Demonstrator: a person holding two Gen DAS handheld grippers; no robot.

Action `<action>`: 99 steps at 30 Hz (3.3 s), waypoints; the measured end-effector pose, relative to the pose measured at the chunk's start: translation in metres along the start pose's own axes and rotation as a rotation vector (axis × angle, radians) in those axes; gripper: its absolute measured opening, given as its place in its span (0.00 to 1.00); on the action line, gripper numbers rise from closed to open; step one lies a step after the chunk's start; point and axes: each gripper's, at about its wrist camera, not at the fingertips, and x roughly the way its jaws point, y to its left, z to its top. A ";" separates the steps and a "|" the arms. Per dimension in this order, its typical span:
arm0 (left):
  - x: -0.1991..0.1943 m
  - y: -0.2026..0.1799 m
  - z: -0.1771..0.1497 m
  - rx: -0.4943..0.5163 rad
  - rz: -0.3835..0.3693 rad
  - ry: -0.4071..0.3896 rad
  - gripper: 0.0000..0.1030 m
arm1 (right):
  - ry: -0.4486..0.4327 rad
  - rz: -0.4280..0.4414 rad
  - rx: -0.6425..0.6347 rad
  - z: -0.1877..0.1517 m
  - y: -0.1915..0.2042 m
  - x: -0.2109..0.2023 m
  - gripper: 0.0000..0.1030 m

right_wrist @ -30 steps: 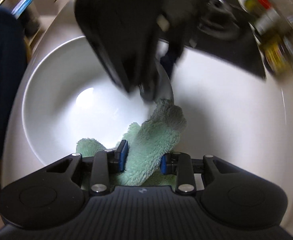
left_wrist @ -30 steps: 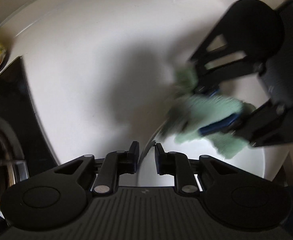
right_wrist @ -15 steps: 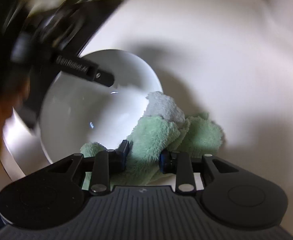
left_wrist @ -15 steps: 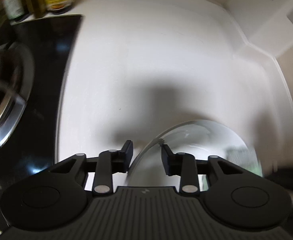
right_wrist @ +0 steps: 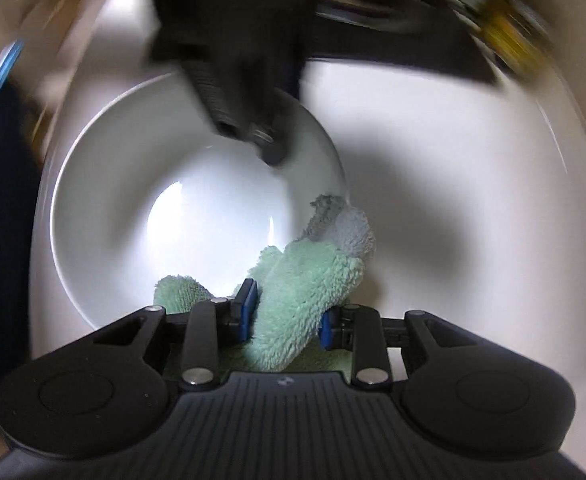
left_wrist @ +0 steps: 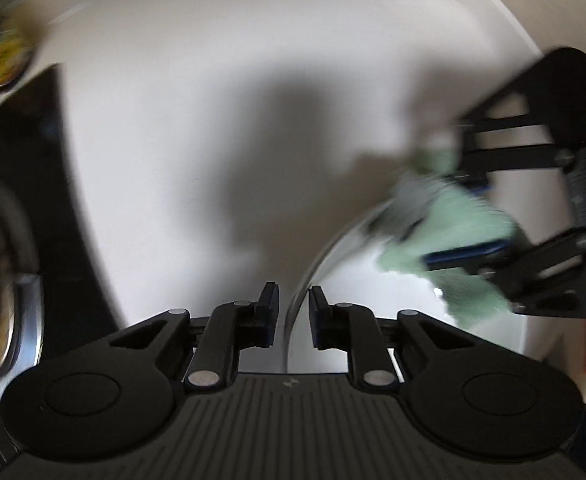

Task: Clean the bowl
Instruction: 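Rub the green towel around the bowl interior with the right gripper while the left gripper holds the rim, then sweep the towel along the bowl wall with the right gripper while the left gripper holds the rim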

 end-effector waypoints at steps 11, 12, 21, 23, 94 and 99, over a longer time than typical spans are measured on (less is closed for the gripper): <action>-0.003 0.011 -0.022 -0.201 -0.045 -0.186 0.32 | -0.049 -0.047 0.322 -0.010 -0.008 0.012 0.23; -0.004 0.014 -0.028 -0.243 -0.040 -0.213 0.32 | -0.060 -0.065 0.435 -0.016 -0.007 0.010 0.22; 0.005 0.024 -0.057 -0.537 0.038 -0.357 0.40 | -0.262 -0.097 1.543 -0.058 0.060 -0.001 0.29; 0.005 0.016 -0.061 -0.572 0.074 -0.367 0.37 | -0.271 -0.113 1.548 -0.042 0.055 0.013 0.29; -0.007 -0.016 -0.039 -0.499 0.300 -0.297 0.34 | -0.284 -0.236 1.518 -0.038 0.024 0.031 0.30; -0.009 -0.021 -0.050 -0.392 0.292 -0.247 0.18 | -0.198 -0.211 1.231 -0.041 0.008 0.032 0.22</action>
